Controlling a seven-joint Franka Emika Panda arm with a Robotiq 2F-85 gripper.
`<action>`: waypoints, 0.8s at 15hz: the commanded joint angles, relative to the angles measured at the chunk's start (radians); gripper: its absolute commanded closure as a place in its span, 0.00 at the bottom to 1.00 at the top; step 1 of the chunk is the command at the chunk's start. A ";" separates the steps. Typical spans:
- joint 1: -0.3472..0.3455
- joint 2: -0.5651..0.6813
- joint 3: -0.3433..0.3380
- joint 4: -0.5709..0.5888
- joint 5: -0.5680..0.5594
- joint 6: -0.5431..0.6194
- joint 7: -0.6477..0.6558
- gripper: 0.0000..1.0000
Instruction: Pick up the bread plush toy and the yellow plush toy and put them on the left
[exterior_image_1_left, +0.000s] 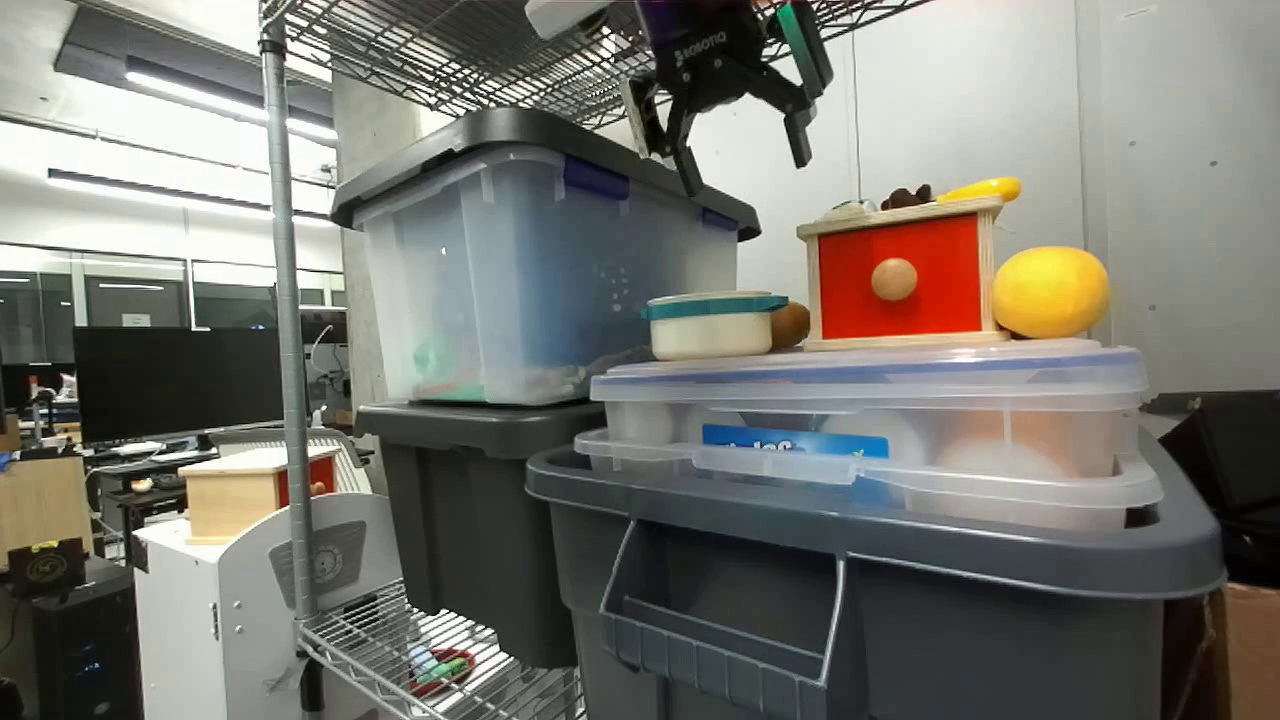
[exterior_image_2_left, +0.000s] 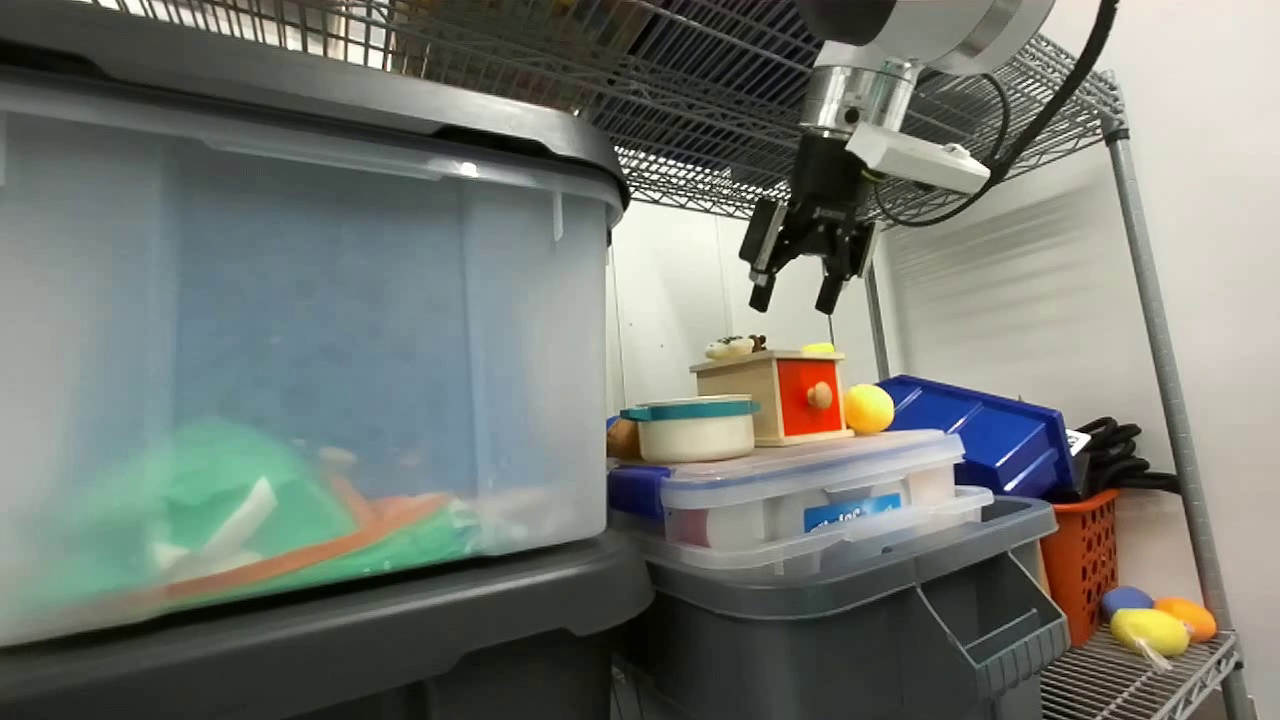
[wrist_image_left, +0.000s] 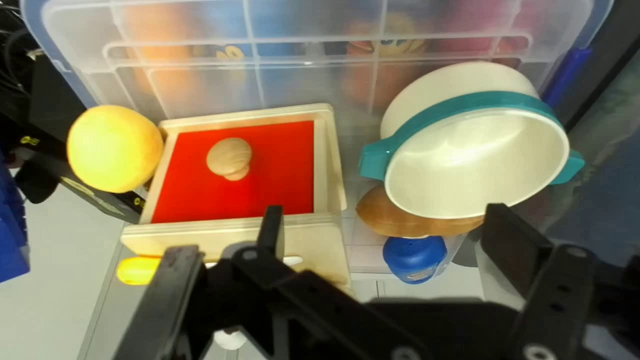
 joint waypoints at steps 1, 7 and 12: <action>-0.025 -0.057 -0.041 -0.033 0.002 -0.032 -0.020 0.00; -0.062 -0.038 -0.108 -0.041 0.018 -0.013 -0.085 0.00; -0.083 -0.007 -0.148 -0.026 0.035 -0.008 -0.139 0.00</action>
